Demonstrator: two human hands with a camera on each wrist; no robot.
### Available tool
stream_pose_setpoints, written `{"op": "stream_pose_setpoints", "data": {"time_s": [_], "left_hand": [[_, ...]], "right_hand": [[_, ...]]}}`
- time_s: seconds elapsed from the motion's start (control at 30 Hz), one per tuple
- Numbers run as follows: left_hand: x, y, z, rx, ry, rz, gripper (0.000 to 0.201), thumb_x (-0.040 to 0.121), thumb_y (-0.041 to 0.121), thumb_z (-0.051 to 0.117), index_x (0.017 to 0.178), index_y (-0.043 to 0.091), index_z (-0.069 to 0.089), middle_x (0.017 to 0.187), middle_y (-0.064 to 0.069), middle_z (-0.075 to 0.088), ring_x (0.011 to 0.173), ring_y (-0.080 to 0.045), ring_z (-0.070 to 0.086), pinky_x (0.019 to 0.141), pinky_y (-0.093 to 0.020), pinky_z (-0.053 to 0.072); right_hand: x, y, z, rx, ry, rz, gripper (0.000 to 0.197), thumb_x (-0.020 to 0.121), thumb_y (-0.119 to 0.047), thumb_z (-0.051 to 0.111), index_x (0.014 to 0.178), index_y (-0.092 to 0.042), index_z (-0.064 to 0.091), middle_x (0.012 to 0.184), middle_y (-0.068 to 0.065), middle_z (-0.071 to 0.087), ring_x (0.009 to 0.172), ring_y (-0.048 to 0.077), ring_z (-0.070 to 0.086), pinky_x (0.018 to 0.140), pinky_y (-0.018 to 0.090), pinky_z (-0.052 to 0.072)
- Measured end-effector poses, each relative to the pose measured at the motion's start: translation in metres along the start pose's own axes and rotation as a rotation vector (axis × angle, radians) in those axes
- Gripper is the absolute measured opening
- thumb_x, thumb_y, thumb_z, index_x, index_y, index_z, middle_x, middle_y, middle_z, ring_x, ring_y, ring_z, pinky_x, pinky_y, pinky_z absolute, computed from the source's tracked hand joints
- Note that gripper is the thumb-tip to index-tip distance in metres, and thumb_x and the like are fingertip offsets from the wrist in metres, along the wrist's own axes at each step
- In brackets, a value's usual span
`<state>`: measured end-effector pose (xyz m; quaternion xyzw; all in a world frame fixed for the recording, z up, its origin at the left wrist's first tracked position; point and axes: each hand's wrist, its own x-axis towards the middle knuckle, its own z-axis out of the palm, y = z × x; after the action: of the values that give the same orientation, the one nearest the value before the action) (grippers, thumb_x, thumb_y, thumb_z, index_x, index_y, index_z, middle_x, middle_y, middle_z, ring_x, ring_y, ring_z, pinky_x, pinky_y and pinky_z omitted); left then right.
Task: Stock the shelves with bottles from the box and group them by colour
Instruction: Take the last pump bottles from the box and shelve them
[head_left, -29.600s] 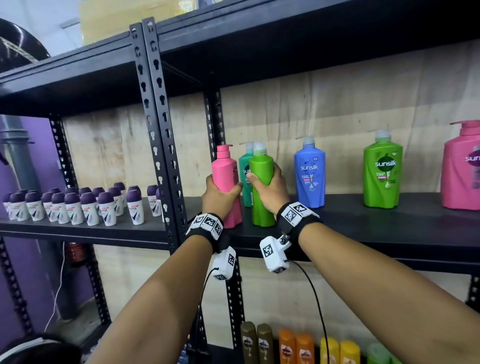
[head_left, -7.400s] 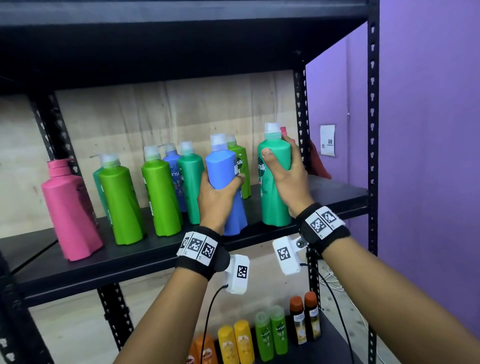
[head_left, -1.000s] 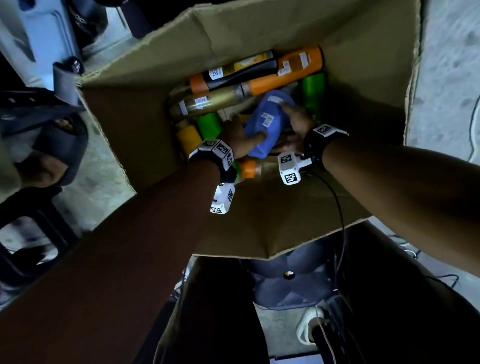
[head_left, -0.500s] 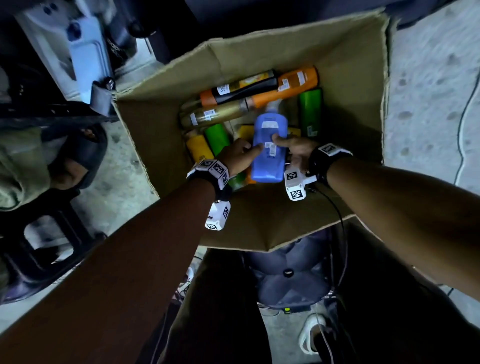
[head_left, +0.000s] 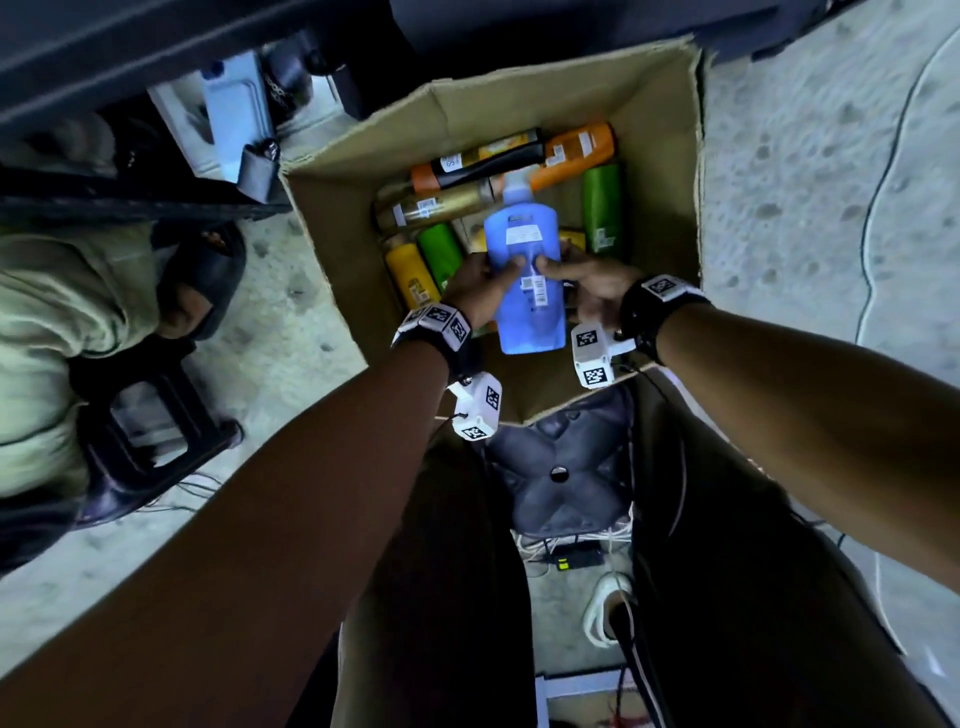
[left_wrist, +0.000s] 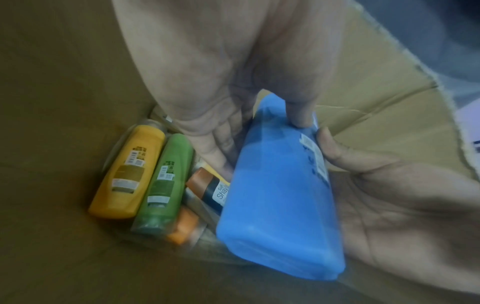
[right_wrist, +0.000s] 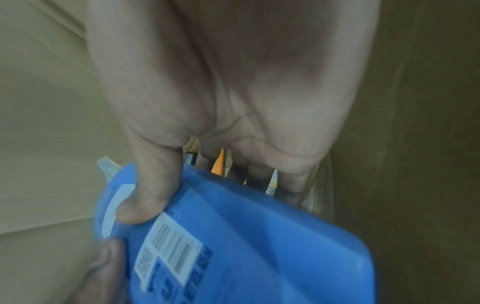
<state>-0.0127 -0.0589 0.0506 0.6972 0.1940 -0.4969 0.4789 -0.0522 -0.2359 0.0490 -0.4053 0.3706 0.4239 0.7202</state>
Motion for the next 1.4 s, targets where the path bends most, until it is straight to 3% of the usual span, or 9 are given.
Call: {"op": "stream_pose_setpoints", "data": {"time_s": [0.13,0.33,0.47,0.53,0.6,0.7,0.9,1.27,1.4], "left_hand": [[-0.033,0.007,0.003,-0.056,0.050,-0.014,0.031,0.095,0.034,0.069,0.116,0.015,0.057,0.110,-0.006,0.071,0.098,-0.026,0.071,0.078,-0.040,0.060],[-0.085,0.030,0.005,-0.016,-0.002,0.032,0.033,0.097,0.021,0.066,0.126,0.006,0.060,0.124,-0.018,0.069,0.112,-0.033,0.067,0.098,-0.051,0.053],[-0.120,0.040,0.005,0.109,-0.020,0.039,0.028,0.096,0.032,0.068,0.117,0.014,0.064,0.118,-0.008,0.071,0.103,-0.025,0.069,0.088,-0.037,0.057],[-0.142,0.045,0.004,0.168,0.003,0.064,0.015,0.095,0.037,0.069,0.101,0.025,0.061,0.111,-0.003,0.070,0.093,-0.019,0.067,0.074,-0.026,0.053],[-0.162,0.051,0.004,0.160,0.000,0.073,0.013,0.096,0.036,0.068,0.092,0.029,0.058,0.110,-0.004,0.069,0.093,-0.019,0.067,0.079,-0.031,0.055],[-0.192,0.060,0.004,0.111,-0.002,0.067,0.021,0.097,0.033,0.067,0.111,0.018,0.062,0.119,-0.011,0.070,0.106,-0.029,0.068,0.093,-0.048,0.056],[-0.247,0.078,0.004,0.140,0.005,0.140,0.040,0.099,0.023,0.065,0.133,0.004,0.059,0.127,-0.017,0.067,0.115,-0.032,0.065,0.098,-0.049,0.052],[-0.341,0.111,0.018,0.085,0.075,0.139,0.051,0.093,0.033,0.072,0.135,0.010,0.056,0.130,-0.011,0.067,0.113,-0.028,0.067,0.099,-0.046,0.053],[-0.367,0.131,0.024,0.080,0.055,0.207,0.032,0.095,0.025,0.070,0.122,0.013,0.057,0.129,-0.010,0.067,0.103,-0.020,0.066,0.088,-0.031,0.053]], "right_hand": [[-0.034,0.006,0.015,0.117,0.033,-0.057,0.042,0.097,-0.019,0.066,0.137,-0.010,0.059,0.130,0.017,0.067,0.115,0.035,0.067,0.094,0.052,0.054],[-0.086,0.014,0.037,0.142,0.091,-0.077,0.040,0.098,-0.028,0.063,0.136,-0.014,0.058,0.132,0.016,0.066,0.119,0.034,0.064,0.096,0.049,0.055],[-0.130,0.009,0.048,0.100,0.079,-0.052,0.027,0.098,-0.031,0.064,0.124,-0.027,0.064,0.124,0.008,0.071,0.110,0.027,0.070,0.081,0.039,0.060],[-0.150,0.005,0.056,0.071,0.080,-0.040,0.035,0.097,-0.033,0.065,0.131,-0.026,0.061,0.126,0.007,0.071,0.109,0.027,0.070,0.082,0.041,0.059],[-0.168,0.002,0.064,0.043,0.079,-0.037,0.041,0.097,-0.034,0.065,0.137,-0.025,0.058,0.126,0.007,0.071,0.108,0.027,0.071,0.082,0.043,0.058],[-0.193,-0.002,0.076,0.049,0.089,-0.035,0.044,0.097,-0.032,0.066,0.139,-0.025,0.056,0.128,0.007,0.069,0.110,0.027,0.070,0.087,0.043,0.057],[-0.239,-0.005,0.097,0.048,0.074,-0.057,0.045,0.097,-0.028,0.065,0.141,-0.025,0.055,0.137,0.010,0.064,0.122,0.034,0.062,0.102,0.053,0.051],[-0.326,-0.012,0.123,0.063,0.113,-0.160,0.042,0.097,-0.023,0.066,0.138,-0.021,0.058,0.130,0.011,0.068,0.122,0.038,0.062,0.108,0.060,0.044],[-0.360,-0.020,0.133,0.041,0.162,-0.226,0.037,0.098,-0.023,0.065,0.134,-0.022,0.061,0.127,0.009,0.070,0.119,0.035,0.064,0.106,0.057,0.047]]}}
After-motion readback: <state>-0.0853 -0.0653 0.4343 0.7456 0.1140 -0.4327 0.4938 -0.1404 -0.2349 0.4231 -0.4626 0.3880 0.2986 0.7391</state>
